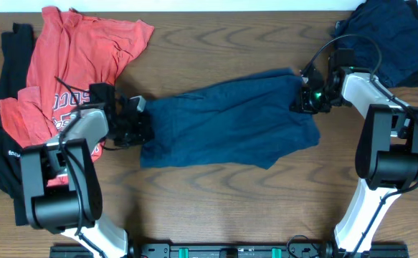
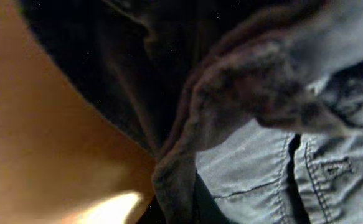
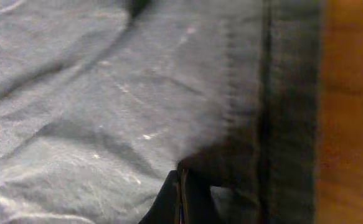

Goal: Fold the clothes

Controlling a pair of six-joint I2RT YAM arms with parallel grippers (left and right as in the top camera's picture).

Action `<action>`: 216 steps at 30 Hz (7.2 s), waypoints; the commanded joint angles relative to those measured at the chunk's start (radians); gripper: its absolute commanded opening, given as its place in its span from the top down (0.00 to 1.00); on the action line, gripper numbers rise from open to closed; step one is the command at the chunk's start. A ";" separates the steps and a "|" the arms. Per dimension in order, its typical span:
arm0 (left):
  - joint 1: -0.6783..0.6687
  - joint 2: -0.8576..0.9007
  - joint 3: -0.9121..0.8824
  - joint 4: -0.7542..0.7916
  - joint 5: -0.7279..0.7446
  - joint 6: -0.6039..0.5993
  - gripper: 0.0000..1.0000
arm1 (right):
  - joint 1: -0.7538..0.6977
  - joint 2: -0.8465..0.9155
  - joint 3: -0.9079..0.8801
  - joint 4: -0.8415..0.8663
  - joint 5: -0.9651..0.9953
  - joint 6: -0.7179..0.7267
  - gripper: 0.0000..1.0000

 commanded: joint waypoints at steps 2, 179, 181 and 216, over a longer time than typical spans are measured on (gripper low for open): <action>0.017 -0.081 0.111 -0.084 -0.237 -0.012 0.94 | 0.033 0.011 -0.007 -0.021 0.028 -0.017 0.99; -0.199 -0.138 0.632 -0.416 -0.360 -0.178 0.94 | 0.230 0.043 0.006 0.301 -0.160 0.164 0.99; -0.199 -0.133 0.628 -0.416 -0.360 -0.181 0.94 | 0.230 0.044 0.006 0.298 -0.135 0.163 0.99; -0.678 0.148 0.628 -0.108 -0.329 -0.460 0.94 | 0.235 0.157 0.005 0.240 -0.121 0.162 0.99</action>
